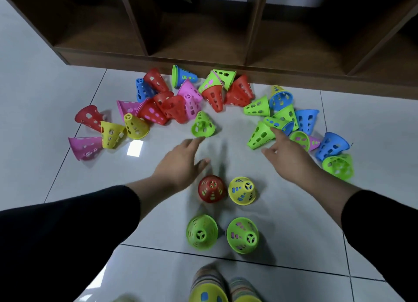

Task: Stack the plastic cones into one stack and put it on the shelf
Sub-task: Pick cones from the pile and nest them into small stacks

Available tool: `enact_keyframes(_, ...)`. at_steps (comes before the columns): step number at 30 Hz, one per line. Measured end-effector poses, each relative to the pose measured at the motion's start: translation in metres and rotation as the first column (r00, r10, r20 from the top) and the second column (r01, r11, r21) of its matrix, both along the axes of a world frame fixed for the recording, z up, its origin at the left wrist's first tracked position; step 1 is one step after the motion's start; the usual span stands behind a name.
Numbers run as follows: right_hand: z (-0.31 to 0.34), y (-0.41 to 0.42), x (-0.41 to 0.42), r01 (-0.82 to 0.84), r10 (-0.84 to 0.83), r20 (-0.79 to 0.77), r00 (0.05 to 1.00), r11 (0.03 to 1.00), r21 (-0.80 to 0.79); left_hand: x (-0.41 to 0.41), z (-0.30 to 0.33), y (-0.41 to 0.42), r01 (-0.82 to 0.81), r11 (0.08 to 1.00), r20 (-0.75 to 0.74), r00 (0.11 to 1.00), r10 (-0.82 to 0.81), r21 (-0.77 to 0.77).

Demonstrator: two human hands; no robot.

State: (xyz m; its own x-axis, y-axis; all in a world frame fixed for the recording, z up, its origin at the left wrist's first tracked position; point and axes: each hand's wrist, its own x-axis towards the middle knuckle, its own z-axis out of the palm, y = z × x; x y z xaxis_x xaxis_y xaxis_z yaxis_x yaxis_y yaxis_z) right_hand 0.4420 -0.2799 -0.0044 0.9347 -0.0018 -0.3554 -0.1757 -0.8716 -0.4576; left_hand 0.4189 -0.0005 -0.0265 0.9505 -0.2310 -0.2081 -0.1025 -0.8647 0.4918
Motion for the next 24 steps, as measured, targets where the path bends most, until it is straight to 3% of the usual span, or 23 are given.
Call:
enact_keyframes(3, -0.016, -0.002, 0.029, 0.106, -0.109, -0.105, 0.988, 0.994, -0.041, 0.038, -0.01, -0.004, -0.109, 0.992, -0.008, 0.994, 0.11, 0.058)
enact_keyframes(6, -0.025, 0.005, 0.044, 0.098, -0.105, -0.179, 0.978, 0.994, -0.047, 0.071, -0.018, -0.01, -0.199, 0.976, -0.017, 0.979, 0.202, 0.083)
enact_keyframes(10, -0.034, 0.016, 0.046, 0.123, -0.143, -0.204, 0.969, 0.987, -0.108, 0.107, -0.026, -0.023, -0.37, 0.925, -0.084, 0.922, 0.377, 0.083)
enact_keyframes(13, -0.042, 0.025, 0.042, 0.122, -0.133, -0.13, 0.983, 0.988, -0.089, 0.121, -0.032, -0.029, -0.389, 0.917, -0.104, 0.912, 0.397, 0.092)
enact_keyframes(18, -0.051, 0.035, 0.037, 0.167, -0.162, -0.086, 0.983, 0.985, 0.049, 0.125, -0.032, -0.037, -0.417, 0.904, -0.192, 0.883, 0.428, 0.098)
enact_keyframes(21, -0.051, 0.036, 0.032, 0.287, -0.262, -0.132, 0.956, 0.929, 0.234, 0.118, -0.033, -0.034, -0.407, 0.909, -0.241, 0.876, 0.417, 0.09)
enact_keyframes(24, -0.043, 0.033, 0.026, 0.343, -0.305, -0.156, 0.939, 0.843, 0.414, 0.102, -0.022, -0.029, -0.48, 0.872, -0.381, 0.826, 0.415, -0.091)
